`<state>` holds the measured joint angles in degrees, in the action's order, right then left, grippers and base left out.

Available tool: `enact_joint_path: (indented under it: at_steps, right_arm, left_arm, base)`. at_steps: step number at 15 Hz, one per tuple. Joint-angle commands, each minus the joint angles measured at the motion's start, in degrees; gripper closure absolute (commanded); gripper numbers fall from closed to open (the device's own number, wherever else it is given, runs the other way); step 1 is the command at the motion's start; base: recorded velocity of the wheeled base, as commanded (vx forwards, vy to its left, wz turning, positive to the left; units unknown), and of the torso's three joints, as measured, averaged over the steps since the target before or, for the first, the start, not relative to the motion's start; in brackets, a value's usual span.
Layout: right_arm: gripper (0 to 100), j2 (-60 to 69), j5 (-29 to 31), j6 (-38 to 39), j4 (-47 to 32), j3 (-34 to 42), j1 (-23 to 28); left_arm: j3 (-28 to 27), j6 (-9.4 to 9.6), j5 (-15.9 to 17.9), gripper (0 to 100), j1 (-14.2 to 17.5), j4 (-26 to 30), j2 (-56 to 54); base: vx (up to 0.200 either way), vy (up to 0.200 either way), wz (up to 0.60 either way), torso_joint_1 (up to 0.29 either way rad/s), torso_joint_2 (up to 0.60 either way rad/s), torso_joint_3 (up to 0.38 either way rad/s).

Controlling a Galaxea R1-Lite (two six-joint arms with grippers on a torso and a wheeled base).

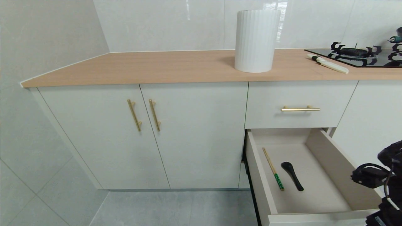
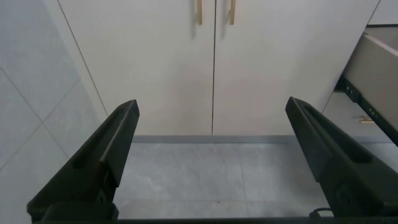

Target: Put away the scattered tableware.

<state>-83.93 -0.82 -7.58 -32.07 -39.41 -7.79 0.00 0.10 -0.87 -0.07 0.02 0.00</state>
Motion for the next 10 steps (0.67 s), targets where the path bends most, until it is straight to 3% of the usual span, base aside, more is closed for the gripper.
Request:
enact_joint_path:
  at_steps: [1,10]
  right_arm:
    - [0,-10.99,-0.06,0.29,0.08,-0.23,-0.65]
    - [0,-13.19,0.55,4.42,26.71,6.45,-0.47]
  left_arm:
    - [0.0,-0.01,-0.01,0,-0.01,-0.02,0.09]
    - [0.0,-0.01,-0.01,0,-0.01,-0.02,0.09]
  base:
    - [0.0,0.0,0.0,0.0,0.0,0.0]
    - [0.0,0.0,0.0,0.0,0.0,0.0]
